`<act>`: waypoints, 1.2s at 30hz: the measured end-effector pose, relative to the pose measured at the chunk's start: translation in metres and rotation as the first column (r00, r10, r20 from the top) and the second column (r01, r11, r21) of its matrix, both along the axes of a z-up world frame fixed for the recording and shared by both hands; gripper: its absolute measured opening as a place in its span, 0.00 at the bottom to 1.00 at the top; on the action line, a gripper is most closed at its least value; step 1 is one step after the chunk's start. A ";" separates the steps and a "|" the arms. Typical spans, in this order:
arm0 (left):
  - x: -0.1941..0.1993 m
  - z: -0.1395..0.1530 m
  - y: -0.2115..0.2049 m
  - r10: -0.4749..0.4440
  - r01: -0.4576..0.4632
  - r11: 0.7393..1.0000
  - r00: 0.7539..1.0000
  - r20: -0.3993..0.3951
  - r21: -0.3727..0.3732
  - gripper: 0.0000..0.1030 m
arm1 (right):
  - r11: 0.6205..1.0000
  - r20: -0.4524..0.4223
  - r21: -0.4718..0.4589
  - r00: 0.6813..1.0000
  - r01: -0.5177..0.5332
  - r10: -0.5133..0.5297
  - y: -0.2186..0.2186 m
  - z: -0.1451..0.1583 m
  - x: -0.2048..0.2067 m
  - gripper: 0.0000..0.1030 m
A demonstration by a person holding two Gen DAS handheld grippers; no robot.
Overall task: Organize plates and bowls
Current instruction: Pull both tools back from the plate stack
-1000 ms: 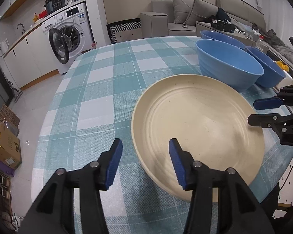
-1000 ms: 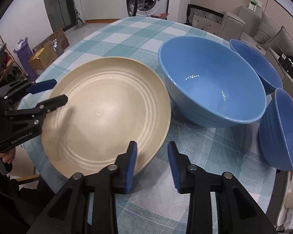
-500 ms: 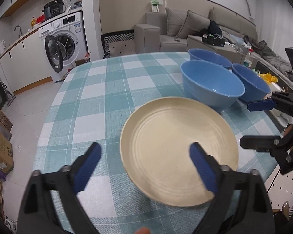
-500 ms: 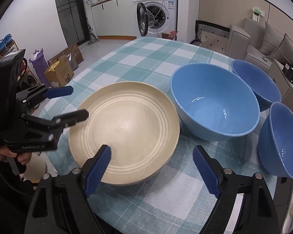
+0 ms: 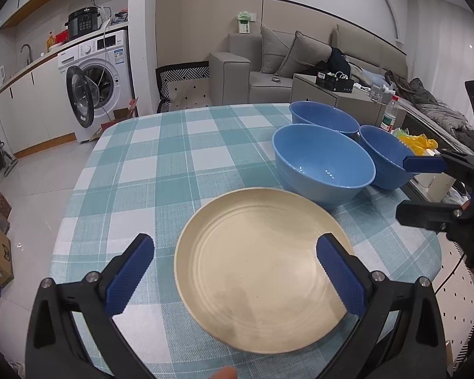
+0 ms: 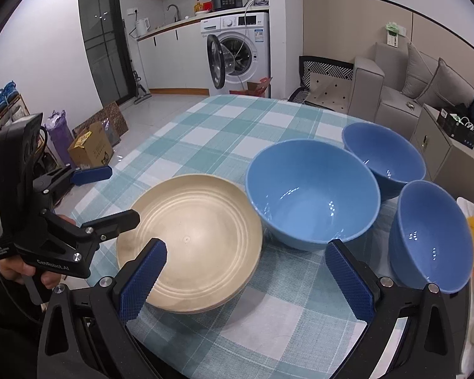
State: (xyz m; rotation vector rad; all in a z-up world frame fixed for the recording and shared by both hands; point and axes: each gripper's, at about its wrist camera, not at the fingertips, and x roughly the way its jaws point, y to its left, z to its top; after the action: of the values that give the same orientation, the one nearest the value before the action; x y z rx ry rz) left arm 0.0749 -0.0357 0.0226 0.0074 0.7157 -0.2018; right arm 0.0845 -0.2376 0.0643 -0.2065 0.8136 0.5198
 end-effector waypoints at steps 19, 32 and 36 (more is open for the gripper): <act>0.030 0.030 -0.043 -0.076 0.074 0.996 0.996 0.046 0.044 1.00 | 0.994 0.091 0.052 0.991 0.091 -0.096 -0.059 0.068 0.014 0.99; 0.061 0.043 -0.064 -0.108 0.107 0.994 0.993 0.053 0.034 1.00 | 0.977 0.067 0.068 0.976 0.204 -0.209 -0.104 0.078 0.041 0.99; 0.073 0.046 -0.068 -0.115 0.114 0.993 0.992 0.045 0.025 1.00 | 0.974 0.065 0.072 0.973 0.217 -0.222 -0.112 0.080 0.048 0.99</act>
State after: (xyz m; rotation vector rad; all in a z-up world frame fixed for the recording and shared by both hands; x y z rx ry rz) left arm 0.1475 -0.1035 0.0682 0.0746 0.6722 -0.3028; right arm 0.1327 -0.3494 0.1442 -0.0739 0.7369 0.3274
